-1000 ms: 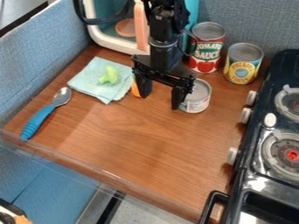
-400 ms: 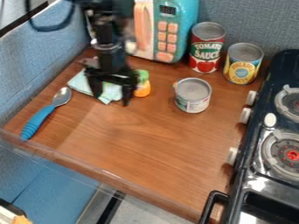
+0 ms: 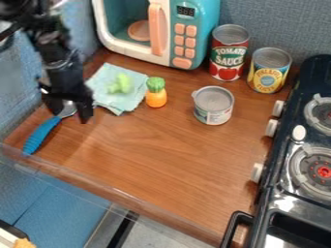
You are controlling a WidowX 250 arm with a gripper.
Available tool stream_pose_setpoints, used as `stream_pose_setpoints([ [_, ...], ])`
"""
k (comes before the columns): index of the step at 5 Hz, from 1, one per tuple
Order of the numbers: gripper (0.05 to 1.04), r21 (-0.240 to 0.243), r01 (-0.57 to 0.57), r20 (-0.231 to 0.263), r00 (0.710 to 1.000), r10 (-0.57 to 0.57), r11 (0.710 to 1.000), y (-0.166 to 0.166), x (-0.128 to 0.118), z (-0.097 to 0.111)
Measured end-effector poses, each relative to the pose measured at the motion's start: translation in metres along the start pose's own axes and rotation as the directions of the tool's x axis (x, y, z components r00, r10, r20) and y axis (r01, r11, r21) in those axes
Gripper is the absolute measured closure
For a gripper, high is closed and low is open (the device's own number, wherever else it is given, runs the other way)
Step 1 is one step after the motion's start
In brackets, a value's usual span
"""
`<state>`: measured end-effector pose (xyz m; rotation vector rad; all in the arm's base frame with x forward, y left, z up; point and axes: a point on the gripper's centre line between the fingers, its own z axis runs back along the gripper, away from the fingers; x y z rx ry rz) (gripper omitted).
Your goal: Take the blue spoon and place it in the middle of the table
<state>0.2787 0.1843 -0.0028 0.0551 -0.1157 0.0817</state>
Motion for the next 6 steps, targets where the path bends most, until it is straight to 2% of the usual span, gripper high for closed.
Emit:
stream_pose_setpoints([
  [1, 0.084, 0.017, 0.019, 0.003, 1.0, -0.02, 1.0, 0.023, -0.011, -0.002],
  [2, 0.084, -0.001, 0.031, -0.039, 0.999, -0.031, 1.0, 0.028, -0.023, -0.01],
  [3, 0.084, 0.01, 0.026, -0.056, 0.998, -0.026, 1.0, 0.03, -0.025, -0.011],
  [4, 0.132, -0.003, 0.026, -0.092, 0.995, -0.026, 1.0, 0.023, -0.031, -0.018],
  [6, 0.683, 0.011, 0.024, -0.118, 0.993, -0.022, 1.0, 0.019, -0.029, -0.018],
])
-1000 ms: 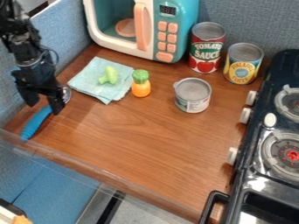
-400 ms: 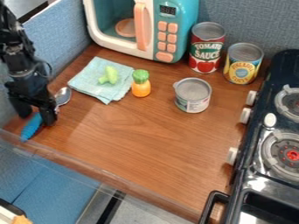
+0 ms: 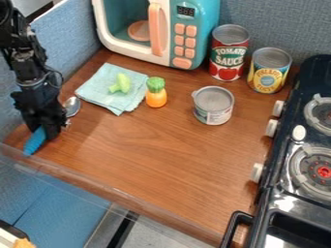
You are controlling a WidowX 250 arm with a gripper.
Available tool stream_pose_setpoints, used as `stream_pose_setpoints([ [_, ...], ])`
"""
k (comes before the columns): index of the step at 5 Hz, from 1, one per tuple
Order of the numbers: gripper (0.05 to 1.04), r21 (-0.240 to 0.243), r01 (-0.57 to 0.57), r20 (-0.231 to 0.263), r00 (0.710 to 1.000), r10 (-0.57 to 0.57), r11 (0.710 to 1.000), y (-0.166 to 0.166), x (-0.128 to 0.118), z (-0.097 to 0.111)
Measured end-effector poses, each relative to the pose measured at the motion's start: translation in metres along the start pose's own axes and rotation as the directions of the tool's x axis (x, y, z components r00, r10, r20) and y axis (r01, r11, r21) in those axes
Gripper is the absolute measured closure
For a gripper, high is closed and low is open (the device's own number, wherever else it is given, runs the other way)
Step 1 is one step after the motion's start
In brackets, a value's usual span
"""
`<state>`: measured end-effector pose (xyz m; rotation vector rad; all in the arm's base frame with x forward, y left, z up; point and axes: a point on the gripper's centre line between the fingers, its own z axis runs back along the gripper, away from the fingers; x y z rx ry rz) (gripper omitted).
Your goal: Take the blue spoon and place it in the middle of the table
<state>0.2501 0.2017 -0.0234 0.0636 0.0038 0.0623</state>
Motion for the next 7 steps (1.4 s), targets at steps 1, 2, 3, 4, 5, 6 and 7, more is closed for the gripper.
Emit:
stream_pose_setpoints([
  [1, 0.699, -0.017, -0.004, -0.01, 1.0, 0.003, 1.0, -0.018, 0.005, 0.011],
  [2, 0.699, 0.027, 0.001, 0.11, 0.994, -0.004, 1.0, -0.051, 0.021, 0.061],
  [3, 0.7, 0.003, 0.021, 0.137, 0.99, -0.022, 1.0, -0.097, 0.025, 0.08],
  [4, 0.7, 0.001, 0.071, 0.149, 0.986, -0.07, 0.998, -0.142, 0.031, 0.08],
  [5, 0.7, -0.016, 0.105, 0.131, 0.986, -0.102, 0.994, -0.171, 0.034, 0.068],
  [6, 0.7, -0.03, 0.105, 0.04, 0.994, -0.104, 0.994, -0.182, 0.027, 0.037],
  [7, 0.7, -0.036, 0.086, 0.004, 0.996, -0.086, 0.996, -0.181, 0.024, 0.018],
])
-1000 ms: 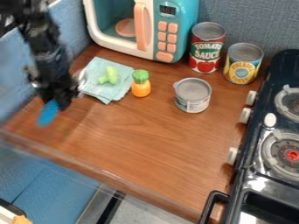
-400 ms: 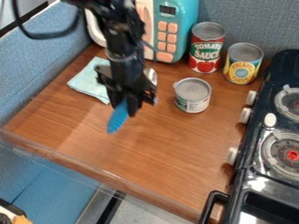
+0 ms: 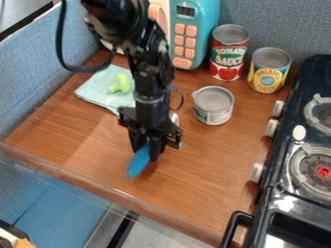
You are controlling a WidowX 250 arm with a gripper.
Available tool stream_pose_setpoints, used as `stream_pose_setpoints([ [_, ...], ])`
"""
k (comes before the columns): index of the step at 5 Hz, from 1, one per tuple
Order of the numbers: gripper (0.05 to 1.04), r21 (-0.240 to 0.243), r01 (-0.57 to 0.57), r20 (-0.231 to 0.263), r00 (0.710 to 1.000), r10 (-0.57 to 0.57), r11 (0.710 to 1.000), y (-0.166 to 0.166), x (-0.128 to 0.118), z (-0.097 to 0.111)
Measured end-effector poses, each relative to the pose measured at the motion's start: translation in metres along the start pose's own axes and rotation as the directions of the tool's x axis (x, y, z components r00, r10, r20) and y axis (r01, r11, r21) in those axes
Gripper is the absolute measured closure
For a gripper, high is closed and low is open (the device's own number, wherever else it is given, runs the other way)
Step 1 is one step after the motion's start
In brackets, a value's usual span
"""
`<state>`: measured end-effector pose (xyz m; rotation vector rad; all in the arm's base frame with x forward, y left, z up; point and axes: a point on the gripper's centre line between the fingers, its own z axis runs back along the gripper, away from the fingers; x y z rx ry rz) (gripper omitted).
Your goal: Take the blue spoon and place it in the middle of the table
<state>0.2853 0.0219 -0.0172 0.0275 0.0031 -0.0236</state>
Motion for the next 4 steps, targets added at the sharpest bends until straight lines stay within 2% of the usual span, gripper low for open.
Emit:
stream_pose_setpoints([
  [1, 0.63, -0.018, -0.003, -0.013, 1.0, 0.003, 1.0, 0.002, 0.001, -0.008],
  [2, 0.31, -0.031, 0.03, -0.001, 1.0, -0.03, 0.999, -0.001, 0.003, -0.005],
  [3, 0.089, -0.03, 0.068, 0.052, 0.996, -0.066, 0.997, -0.006, 0.007, 0.028],
  [4, 0.083, -0.037, 0.088, 0.121, 0.989, -0.082, 0.995, -0.008, 0.01, 0.058],
])
